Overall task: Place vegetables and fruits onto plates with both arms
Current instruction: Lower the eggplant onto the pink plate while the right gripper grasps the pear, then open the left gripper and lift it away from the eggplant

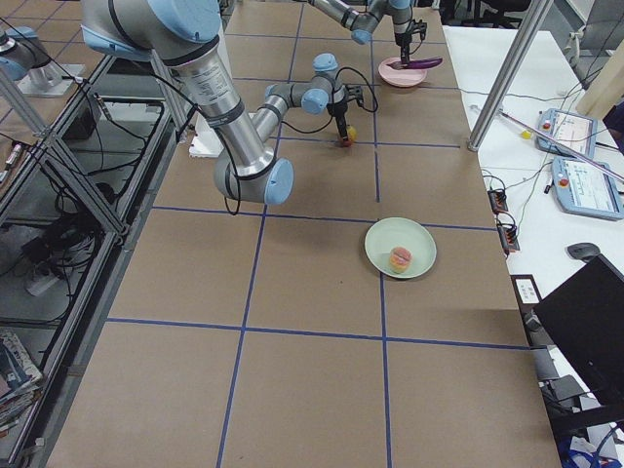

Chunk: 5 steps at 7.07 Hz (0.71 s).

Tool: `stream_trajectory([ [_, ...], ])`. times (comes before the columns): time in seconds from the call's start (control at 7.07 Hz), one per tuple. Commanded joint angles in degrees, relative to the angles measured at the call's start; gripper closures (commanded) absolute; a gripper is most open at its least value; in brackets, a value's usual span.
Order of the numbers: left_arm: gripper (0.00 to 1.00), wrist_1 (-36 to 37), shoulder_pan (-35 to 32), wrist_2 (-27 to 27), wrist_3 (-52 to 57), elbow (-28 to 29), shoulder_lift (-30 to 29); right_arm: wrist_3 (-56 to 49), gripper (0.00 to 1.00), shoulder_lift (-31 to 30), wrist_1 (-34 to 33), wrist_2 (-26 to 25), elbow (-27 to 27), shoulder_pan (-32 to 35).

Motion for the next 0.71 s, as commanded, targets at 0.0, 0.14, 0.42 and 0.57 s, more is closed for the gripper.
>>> stream_trajectory([
  [0.0,0.0,-1.0,0.0,-0.1,-1.6,-0.8,0.2,3.8,0.0,3.6,9.0,-2.3,-6.3,0.1],
  [0.14,0.0,-1.0,0.1,-0.2,-1.8,-1.6,0.3,4.9,0.0,3.4,9.1,-2.4,-7.3,0.0],
  [0.42,0.0,-0.8,1.8,-1.9,-2.1,-3.6,0.4,4.5,0.0,1.7,9.3,-2.4,-9.3,-3.2],
  [0.57,0.0,-0.8,1.8,-2.5,-2.9,-3.7,0.4,3.3,0.0,-1.8,9.2,-2.9,-10.3,-5.6],
])
